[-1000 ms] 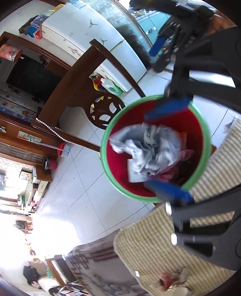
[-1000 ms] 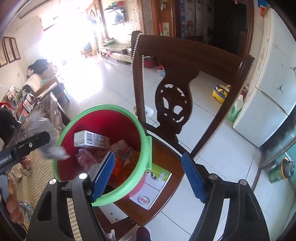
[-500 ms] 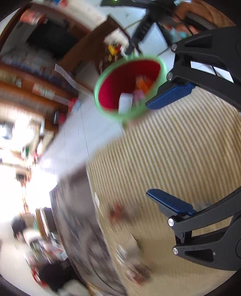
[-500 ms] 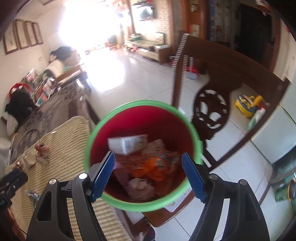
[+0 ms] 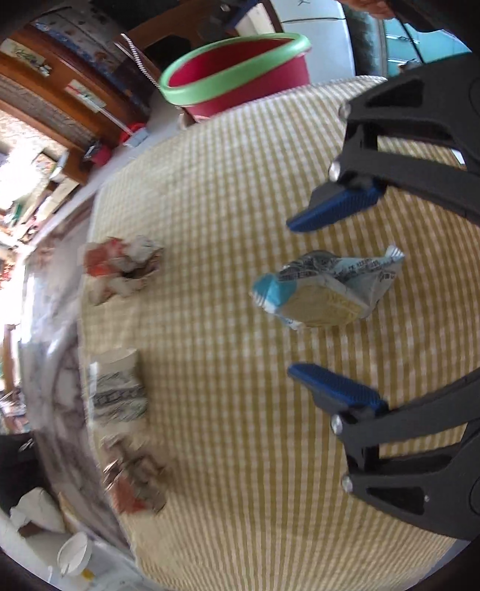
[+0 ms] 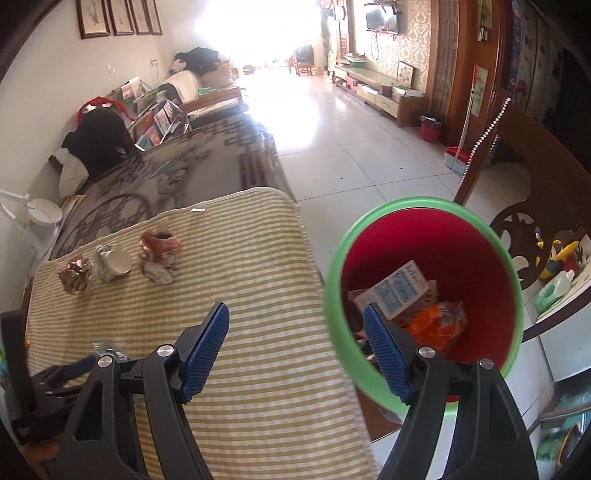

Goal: Collect trash
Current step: 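Grasp the blue-and-white snack bag with the left tool while the right tool grasps the crumpled red wrapper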

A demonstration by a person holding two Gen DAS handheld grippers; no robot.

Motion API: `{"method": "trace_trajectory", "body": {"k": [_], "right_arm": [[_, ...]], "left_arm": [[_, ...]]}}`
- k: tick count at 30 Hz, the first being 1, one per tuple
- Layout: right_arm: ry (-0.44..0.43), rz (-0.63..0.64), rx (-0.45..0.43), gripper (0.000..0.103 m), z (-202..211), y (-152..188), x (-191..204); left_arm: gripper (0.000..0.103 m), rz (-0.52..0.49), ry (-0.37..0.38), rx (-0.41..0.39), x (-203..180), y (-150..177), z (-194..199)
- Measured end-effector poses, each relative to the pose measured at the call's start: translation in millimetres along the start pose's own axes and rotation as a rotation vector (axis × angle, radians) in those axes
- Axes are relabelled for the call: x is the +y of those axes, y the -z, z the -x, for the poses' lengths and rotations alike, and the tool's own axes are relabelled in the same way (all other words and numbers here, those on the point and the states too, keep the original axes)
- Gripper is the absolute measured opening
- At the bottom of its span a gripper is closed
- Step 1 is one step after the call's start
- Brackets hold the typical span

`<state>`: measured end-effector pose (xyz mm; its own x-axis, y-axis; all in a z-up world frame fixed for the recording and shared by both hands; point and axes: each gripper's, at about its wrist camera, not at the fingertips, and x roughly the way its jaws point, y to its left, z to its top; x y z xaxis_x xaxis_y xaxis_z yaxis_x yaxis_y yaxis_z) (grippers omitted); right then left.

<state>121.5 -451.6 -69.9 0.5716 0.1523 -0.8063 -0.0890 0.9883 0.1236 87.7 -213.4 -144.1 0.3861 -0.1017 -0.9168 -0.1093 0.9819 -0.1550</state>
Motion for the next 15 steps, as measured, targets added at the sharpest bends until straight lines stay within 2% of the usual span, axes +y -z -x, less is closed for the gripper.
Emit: {"method": "trace_trajectory", "body": {"k": [1, 4, 7, 12, 15], "right_arm": [[-0.003, 0.004, 0.0, 0.073, 0, 1, 5], [-0.003, 0.025, 0.004, 0.073, 0, 4, 23], [-0.004, 0.03, 0.015, 0.073, -4, 5, 40], [-0.046, 0.023, 0.057, 0.073, -26, -2, 74], [-0.062, 0.043, 0.078, 0.073, -48, -12, 99]], "left_arm": [[0.05, -0.005, 0.005, 0.027, 1, -1, -8], [0.04, 0.001, 0.048, 0.045, 10, 1, -14], [0.033, -0.038, 0.039, 0.022, 12, -1, -5], [0.033, -0.041, 0.043, -0.036, 45, -2, 22], [0.033, -0.018, 0.014, -0.067, 79, 0, 38]]}}
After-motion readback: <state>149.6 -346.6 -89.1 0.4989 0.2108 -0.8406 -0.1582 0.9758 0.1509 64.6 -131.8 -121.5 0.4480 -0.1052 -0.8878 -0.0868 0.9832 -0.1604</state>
